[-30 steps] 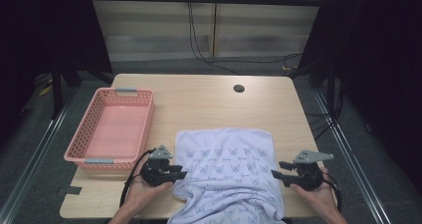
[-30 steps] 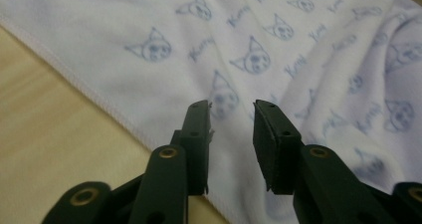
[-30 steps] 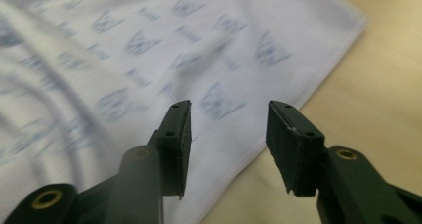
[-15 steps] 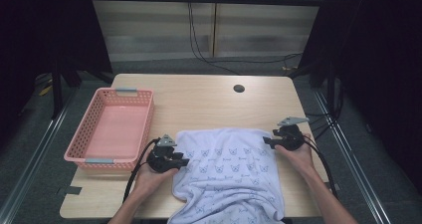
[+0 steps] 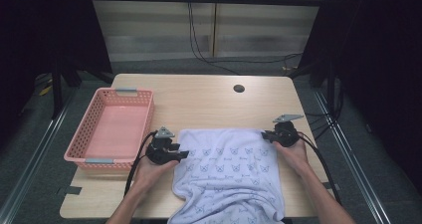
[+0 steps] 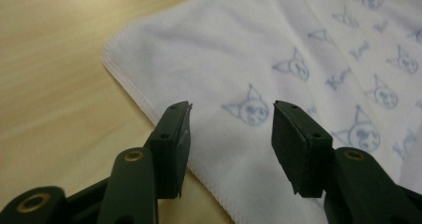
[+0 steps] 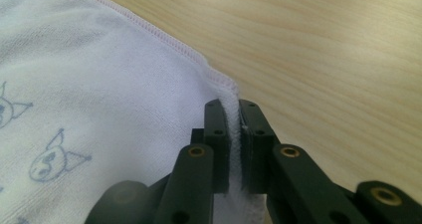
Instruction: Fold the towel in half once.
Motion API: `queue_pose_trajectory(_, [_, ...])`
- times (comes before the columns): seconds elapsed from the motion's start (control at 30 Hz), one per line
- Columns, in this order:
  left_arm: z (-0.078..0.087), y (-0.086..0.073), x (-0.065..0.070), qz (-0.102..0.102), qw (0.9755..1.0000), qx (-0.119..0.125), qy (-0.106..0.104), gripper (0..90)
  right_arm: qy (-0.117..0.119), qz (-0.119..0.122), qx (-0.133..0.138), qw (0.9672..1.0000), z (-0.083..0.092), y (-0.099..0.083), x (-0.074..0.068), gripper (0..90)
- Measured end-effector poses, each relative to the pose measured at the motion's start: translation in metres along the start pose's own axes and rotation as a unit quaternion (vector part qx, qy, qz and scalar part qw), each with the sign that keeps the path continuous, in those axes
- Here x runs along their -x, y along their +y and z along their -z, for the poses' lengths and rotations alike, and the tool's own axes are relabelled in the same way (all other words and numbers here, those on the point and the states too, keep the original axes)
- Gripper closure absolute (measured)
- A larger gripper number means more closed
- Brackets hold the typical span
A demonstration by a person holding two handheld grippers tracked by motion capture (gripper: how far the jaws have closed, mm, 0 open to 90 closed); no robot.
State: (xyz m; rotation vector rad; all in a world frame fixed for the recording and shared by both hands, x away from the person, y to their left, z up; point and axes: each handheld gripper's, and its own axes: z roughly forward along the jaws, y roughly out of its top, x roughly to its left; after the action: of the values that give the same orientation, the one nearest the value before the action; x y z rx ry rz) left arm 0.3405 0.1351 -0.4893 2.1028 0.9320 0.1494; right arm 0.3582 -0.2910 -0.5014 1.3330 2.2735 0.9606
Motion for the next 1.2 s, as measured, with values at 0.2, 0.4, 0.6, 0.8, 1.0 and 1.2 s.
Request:
queue_pose_trajectory(0.2, [-0.023, 0.017, -0.008, -0.001, 0.9998, 0.001, 0.021, 47.1, 0.011, -0.018, 0.018, 0.9996, 0.009, -0.004, 0.011, 85.4])
queue_pose_trajectory(0.4, [-0.037, 0.023, -0.027, 0.014, 0.9986, -0.006, 0.051, 44.1, 0.015, -0.019, 0.018, 0.9995, 0.009, -0.006, 0.010, 85.1])
queue_pose_trajectory(0.6, [-0.045, 0.029, -0.035, 0.013, 0.9990, 0.005, 0.042, 45.7, 0.020, -0.016, 0.017, 0.9995, 0.007, -0.006, 0.009, 84.7])
queue_pose_trajectory(0.8, [-0.053, 0.033, -0.026, -0.014, 0.9997, -0.006, 0.019, 82.8, 0.029, -0.021, 0.024, 0.9991, 0.008, -0.005, 0.009, 84.5])
queue_pose_trajectory(1.0, [-0.038, 0.037, -0.022, -0.014, 0.9997, 0.015, -0.016, 86.9, 0.045, -0.031, 0.048, 0.9973, 0.018, -0.002, 0.011, 85.1])
queue_pose_trajectory(1.2, [-0.001, 0.059, -0.022, -0.019, 0.9976, 0.062, -0.022, 86.9, 0.057, -0.043, 0.091, 0.9933, 0.036, 0.012, 0.015, 85.5])
